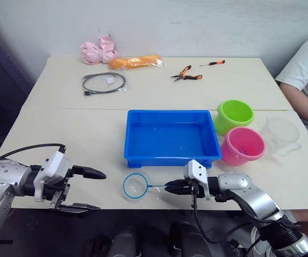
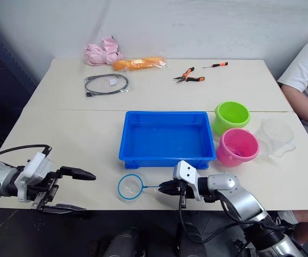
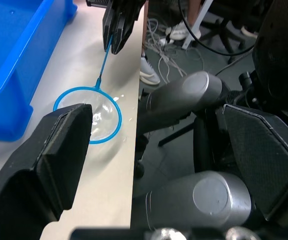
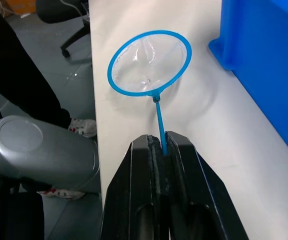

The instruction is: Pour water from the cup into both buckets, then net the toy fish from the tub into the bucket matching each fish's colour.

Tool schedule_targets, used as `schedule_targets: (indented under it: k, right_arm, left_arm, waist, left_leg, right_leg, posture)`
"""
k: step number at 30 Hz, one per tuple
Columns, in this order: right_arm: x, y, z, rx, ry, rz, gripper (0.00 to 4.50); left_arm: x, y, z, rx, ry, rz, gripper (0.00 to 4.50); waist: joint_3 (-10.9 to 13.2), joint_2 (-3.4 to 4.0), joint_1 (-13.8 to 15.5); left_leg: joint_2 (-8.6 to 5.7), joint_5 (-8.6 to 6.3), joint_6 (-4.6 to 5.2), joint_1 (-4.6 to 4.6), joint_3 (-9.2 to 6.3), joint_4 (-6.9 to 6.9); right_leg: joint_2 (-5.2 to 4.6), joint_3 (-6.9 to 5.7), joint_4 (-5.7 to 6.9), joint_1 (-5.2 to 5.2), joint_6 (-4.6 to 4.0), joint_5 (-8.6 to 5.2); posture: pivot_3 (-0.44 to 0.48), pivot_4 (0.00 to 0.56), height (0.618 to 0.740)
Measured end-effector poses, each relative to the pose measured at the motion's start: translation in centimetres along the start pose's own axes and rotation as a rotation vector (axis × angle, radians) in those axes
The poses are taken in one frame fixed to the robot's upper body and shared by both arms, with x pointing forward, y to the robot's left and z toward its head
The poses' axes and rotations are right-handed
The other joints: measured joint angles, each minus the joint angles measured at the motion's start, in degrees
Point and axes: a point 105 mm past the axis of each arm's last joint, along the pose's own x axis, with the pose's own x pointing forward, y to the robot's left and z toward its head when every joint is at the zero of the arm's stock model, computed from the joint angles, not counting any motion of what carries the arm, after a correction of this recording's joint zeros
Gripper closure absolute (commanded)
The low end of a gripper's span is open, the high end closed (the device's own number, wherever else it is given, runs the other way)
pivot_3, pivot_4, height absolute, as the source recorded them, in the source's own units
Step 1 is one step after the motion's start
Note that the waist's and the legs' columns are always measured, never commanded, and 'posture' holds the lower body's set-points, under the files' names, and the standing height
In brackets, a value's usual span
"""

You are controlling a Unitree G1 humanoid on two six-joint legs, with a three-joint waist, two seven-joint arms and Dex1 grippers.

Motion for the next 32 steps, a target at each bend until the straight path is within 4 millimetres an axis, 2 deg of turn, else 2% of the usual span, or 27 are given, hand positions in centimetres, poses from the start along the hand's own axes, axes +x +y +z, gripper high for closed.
schedule_targets:
  k: [4,6,7,11,14,19,20,21,23,26,28,32]
  right_arm:
    - [-0.1,0.0,-0.8,0.007,0.024,0.017,1.43]
    - [-0.4,0.1,-0.7,-0.008,0.031,0.021,0.28]
    - [-0.7,0.2,-0.5,-0.017,0.034,0.023,0.06]
    - [-3.1,1.0,0.6,-0.095,0.006,-0.019,0.06]
    - [-6.8,1.4,1.5,-0.146,-0.013,-0.124,0.06]
    - [-11.6,1.7,3.8,-0.164,-0.101,-0.267,0.06]
    - [-13.8,1.6,4.0,-0.158,-0.105,-0.341,0.06]
    - [-14.7,1.6,4.0,-0.159,-0.093,-0.370,0.06]
    - [-17.8,1.8,3.6,-0.186,-0.016,-0.453,0.06]
    - [-21.1,2.7,2.6,-0.221,0.090,-0.492,0.06]
    - [-22.1,3.0,2.3,-0.239,0.108,-0.504,0.06]
    - [-22.3,2.8,1.9,-0.250,0.106,-0.522,0.06]
  left_arm:
    - [-0.2,0.7,0.4,0.026,-0.020,0.070,0.00]
    - [-0.2,1.0,0.5,0.045,-0.033,0.108,0.00]
    - [-0.3,1.2,0.6,0.051,-0.037,0.127,0.00]
    - [-0.7,1.7,0.1,0.122,-0.013,0.216,0.00]
    - [-2.0,2.2,-1.4,0.118,0.023,0.326,0.00]
    - [-4.2,3.0,-3.4,0.110,0.069,0.493,0.00]
    - [-5.2,3.9,-4.1,0.122,0.080,0.589,0.00]
    - [-5.6,4.2,-4.5,0.120,0.080,0.625,0.00]
    - [-6.6,4.8,-6.2,0.096,0.118,0.708,0.00]
    - [-7.3,4.8,-7.6,0.083,0.155,0.733,0.00]
    - [-7.5,4.6,-8.4,0.077,0.182,0.743,0.00]
    - [-8.0,3.9,-8.8,0.081,0.199,0.770,0.00]
  waist:
    - [0.0,0.02,-0.1]
    - [0.0,0.02,-0.1]
    - [0.0,0.02,-0.1]
    - [0.0,0.03,0.1]
    - [0.0,0.03,0.4]
    - [0.0,0.05,0.4]
    - [0.0,0.05,0.5]
    - [0.0,0.05,0.6]
    - [0.0,-0.09,0.9]
    - [-0.1,-0.11,1.2]
    - [-0.1,-0.13,1.2]
    - [-0.1,-0.09,0.8]
  left_leg:
    - [0.01,-0.01,-0.01,0.00,0.00,0.00]
    - [0.01,-0.01,-0.02,0.00,-0.01,0.00]
    - [0.01,-0.01,-0.02,0.00,-0.01,0.00]
    - [0.01,-0.04,-0.05,0.00,-0.01,-0.03]
    - [0.00,-0.08,0.01,0.00,-0.01,-0.03]
    - [0.02,-0.17,0.05,0.12,-0.01,-0.07]
    - [0.03,-0.17,0.05,0.13,-0.01,-0.08]
    - [0.02,-0.17,0.06,0.14,-0.01,-0.08]
    - [0.03,-0.19,0.08,0.13,0.00,-0.08]
    - [0.03,-0.28,0.13,0.16,0.03,-0.09]
    - [0.06,-0.30,0.11,0.18,0.04,-0.09]
    - [0.10,-0.43,-0.15,0.21,0.04,-0.11]
  right_leg:
    - [0.01,0.00,0.02,-0.01,0.00,0.00]
    - [0.00,0.00,0.03,-0.01,0.00,0.00]
    - [0.00,0.00,0.03,-0.01,0.00,0.00]
    - [0.00,-0.01,-0.02,0.00,0.00,0.00]
    - [-0.02,-0.03,-0.06,0.02,0.01,0.00]
    - [-0.03,0.01,-0.05,0.09,0.01,0.01]
    - [-0.03,0.01,-0.06,0.11,0.01,0.01]
    - [-0.03,0.01,-0.06,0.11,0.01,0.01]
    - [-0.03,-0.02,-0.10,0.11,0.01,0.01]
    - [-0.04,0.01,-0.17,0.14,0.02,0.01]
    - [-0.04,0.05,-0.18,0.15,0.03,0.02]
    - [-0.06,0.12,-0.17,0.12,0.01,0.01]
  posture:
    - [0.000,0.150,0.740]
    - [0.000,0.150,0.740]
    - [0.000,0.150,0.740]
    - [0.000,0.150,0.740]
    - [0.000,0.150,0.740]
    - [0.000,0.150,0.740]
    - [0.000,0.150,0.740]
    - [0.000,0.150,0.740]
    - [0.000,0.150,0.740]
    - [0.000,0.150,0.740]
    - [0.000,0.150,0.740]
    - [0.000,0.150,0.740]
